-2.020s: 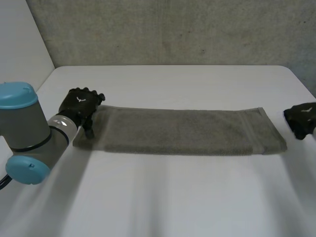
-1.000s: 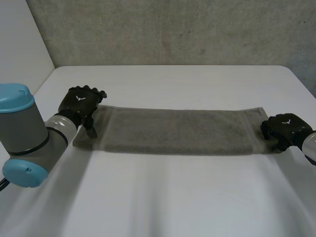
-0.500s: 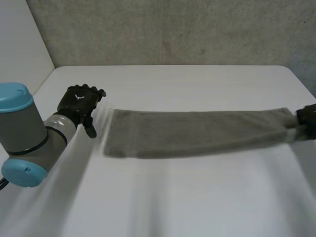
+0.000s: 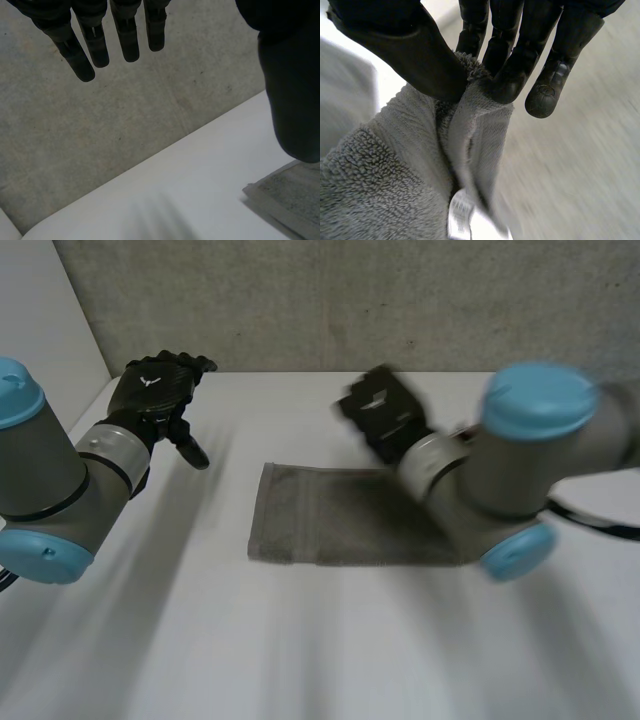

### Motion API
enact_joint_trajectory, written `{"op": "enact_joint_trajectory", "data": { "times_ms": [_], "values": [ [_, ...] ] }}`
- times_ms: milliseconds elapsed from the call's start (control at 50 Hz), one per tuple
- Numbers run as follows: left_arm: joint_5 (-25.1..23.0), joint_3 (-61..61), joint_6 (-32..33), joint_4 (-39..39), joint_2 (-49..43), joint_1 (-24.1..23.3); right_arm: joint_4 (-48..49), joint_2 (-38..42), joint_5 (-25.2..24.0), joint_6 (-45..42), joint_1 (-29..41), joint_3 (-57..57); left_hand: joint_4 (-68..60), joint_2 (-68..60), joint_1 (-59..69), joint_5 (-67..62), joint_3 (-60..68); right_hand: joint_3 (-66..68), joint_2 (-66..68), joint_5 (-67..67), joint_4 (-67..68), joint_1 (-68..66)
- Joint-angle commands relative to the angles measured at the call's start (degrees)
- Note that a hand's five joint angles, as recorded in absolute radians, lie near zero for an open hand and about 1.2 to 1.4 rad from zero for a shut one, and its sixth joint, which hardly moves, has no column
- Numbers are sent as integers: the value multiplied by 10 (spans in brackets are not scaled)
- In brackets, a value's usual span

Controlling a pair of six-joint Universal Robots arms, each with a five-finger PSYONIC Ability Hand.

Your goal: Fold the towel.

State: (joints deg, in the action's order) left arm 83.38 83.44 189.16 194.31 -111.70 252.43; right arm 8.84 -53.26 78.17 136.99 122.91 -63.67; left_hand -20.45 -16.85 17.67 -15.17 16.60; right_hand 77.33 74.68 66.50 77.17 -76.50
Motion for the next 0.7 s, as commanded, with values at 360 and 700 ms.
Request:
{"op": "enact_joint_trajectory", "data": {
  "times_ms": [360,700],
  "values": [
    [-1,1,2,3,-14,-53,22,-31,-62,138,21,-83,77,41,-49,124,-39,-673,-647,-665,-672,665],
    [1,8,2,13,-44,-112,-17,-94,-54,102,-159,-301,75,39,-48,123,-37,-587,-561,-579,-585,579]
  ]
}}
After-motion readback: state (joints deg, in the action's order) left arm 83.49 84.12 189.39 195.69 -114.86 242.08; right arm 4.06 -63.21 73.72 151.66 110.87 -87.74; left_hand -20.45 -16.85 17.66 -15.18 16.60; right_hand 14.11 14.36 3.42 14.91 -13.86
